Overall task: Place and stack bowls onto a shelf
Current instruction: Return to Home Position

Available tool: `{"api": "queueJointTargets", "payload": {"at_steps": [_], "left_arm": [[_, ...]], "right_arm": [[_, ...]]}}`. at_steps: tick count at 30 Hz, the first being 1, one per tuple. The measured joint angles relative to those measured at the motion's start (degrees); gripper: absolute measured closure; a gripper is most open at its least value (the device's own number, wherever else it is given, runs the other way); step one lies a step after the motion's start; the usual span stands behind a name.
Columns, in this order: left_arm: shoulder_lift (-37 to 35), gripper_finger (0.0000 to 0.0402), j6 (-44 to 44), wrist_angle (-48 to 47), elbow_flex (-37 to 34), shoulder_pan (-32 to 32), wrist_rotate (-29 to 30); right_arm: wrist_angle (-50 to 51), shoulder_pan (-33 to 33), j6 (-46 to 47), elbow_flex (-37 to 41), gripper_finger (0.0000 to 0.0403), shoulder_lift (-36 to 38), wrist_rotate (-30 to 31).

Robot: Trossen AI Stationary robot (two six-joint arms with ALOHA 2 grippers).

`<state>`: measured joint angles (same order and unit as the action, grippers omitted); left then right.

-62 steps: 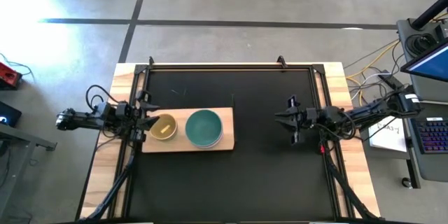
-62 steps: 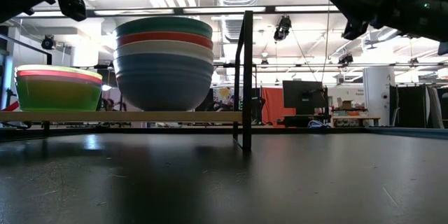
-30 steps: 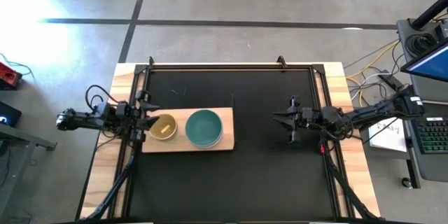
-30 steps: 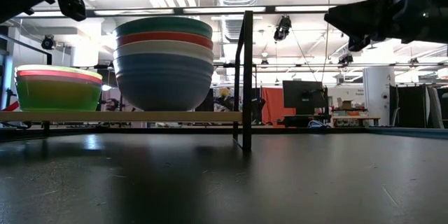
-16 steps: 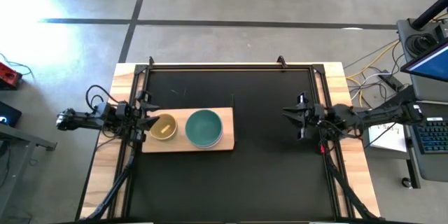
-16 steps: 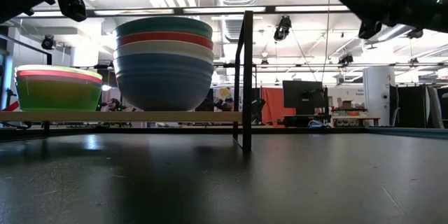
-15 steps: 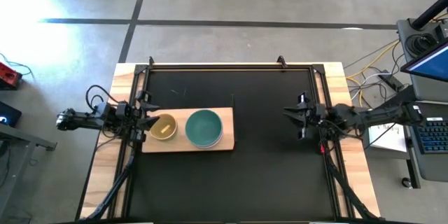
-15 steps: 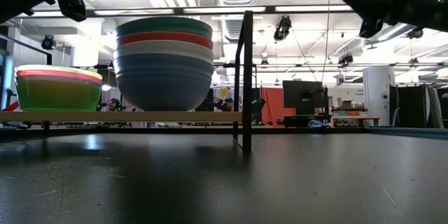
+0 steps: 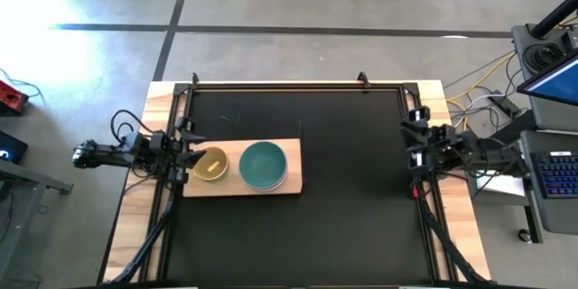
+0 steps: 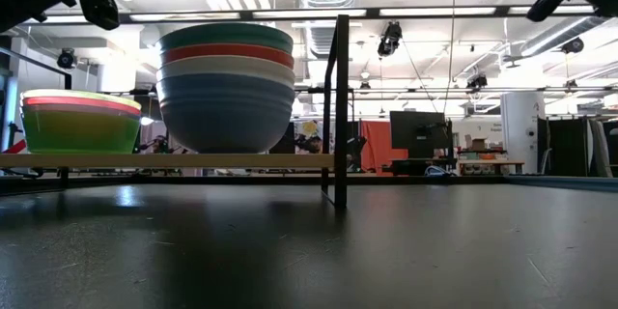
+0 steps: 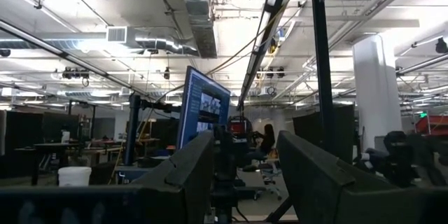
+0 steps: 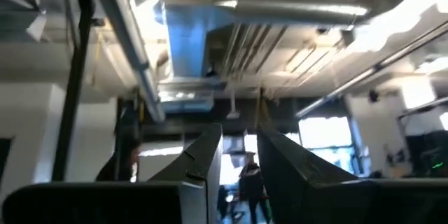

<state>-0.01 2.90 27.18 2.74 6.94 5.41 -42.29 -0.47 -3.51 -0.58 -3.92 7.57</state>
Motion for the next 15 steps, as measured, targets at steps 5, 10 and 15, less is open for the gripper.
{"api": "queueJointTargets", "payload": {"at_steps": [5, 10, 15], "left_arm": [[0.0, 0.0257, 0.0, 0.0, -0.03, 0.0, 0.0], [0.0, 0.0257, 0.0, 0.07, -0.59, -0.32, -0.14], [0.0, 0.0257, -0.06, -0.48, -2.19, -2.39, -0.15]], "right_arm": [[0.02, -5.58, -0.06, 0.0, 0.0316, 3.69, -0.02], [0.08, -11.88, -0.08, 0.0, 0.0312, 3.86, 0.0], [0.49, -16.85, -0.06, 0.0, 0.0316, 3.86, 0.0]]}}
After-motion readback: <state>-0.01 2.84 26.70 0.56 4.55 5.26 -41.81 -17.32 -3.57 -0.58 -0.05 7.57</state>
